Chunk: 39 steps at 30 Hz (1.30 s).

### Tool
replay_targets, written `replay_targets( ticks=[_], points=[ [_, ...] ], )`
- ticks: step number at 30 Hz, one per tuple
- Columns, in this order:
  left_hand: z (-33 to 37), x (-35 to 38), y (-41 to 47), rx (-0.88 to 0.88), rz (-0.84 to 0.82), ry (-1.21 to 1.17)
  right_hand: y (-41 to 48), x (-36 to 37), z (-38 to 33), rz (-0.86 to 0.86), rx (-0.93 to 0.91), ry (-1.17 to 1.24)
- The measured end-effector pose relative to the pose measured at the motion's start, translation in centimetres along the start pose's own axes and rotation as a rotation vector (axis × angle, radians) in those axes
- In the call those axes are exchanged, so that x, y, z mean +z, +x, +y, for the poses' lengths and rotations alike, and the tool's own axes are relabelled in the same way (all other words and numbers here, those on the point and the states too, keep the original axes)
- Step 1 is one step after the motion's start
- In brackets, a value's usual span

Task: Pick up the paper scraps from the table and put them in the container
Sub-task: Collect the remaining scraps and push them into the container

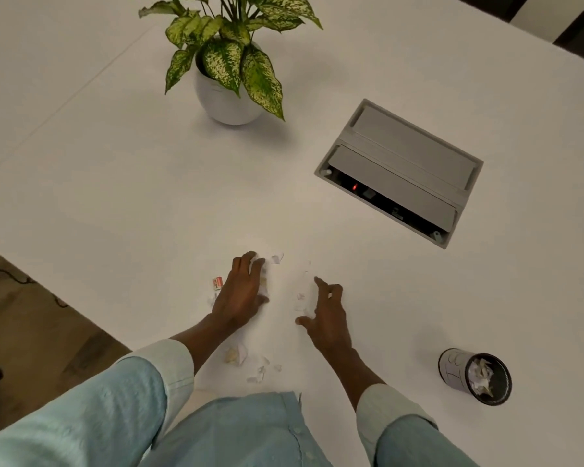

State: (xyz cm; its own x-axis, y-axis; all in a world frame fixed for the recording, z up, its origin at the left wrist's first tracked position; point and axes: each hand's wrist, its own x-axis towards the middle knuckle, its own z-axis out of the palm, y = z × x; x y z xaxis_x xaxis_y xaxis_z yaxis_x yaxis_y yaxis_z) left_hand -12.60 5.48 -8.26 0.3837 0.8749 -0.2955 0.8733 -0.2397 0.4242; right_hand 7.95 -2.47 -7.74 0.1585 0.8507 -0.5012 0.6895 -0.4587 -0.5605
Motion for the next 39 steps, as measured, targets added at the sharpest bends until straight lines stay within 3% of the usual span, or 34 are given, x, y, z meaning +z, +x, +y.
replay_targets(
  ticks=[6,12,18,21,29,39],
  points=[
    [-0.2,-0.3,1.7,0.000,-0.064,0.002,3.0,-0.3,-1.6,-0.003,-0.029,-0.089],
    [0.3,-1.0,3.4,0.107,-0.134,0.020,5.5,-0.8,-3.2,-0.032,-0.134,-0.244],
    [1.0,-0.6,3.0,0.206,-0.101,0.075,4.9,0.1,-3.4,-0.029,-0.244,-0.349],
    [1.5,0.1,2.0,0.225,-0.077,0.089,3.7,0.9,-2.8,-0.009,-0.230,-0.273],
    [4.8,1.8,-1.5,0.201,-0.069,-0.084,0.3,0.4,0.3,0.064,0.060,-0.032],
    [14.9,3.1,-4.0,0.130,-0.025,-0.495,-9.5,-5.0,6.4,0.455,0.272,0.422]
  ],
)
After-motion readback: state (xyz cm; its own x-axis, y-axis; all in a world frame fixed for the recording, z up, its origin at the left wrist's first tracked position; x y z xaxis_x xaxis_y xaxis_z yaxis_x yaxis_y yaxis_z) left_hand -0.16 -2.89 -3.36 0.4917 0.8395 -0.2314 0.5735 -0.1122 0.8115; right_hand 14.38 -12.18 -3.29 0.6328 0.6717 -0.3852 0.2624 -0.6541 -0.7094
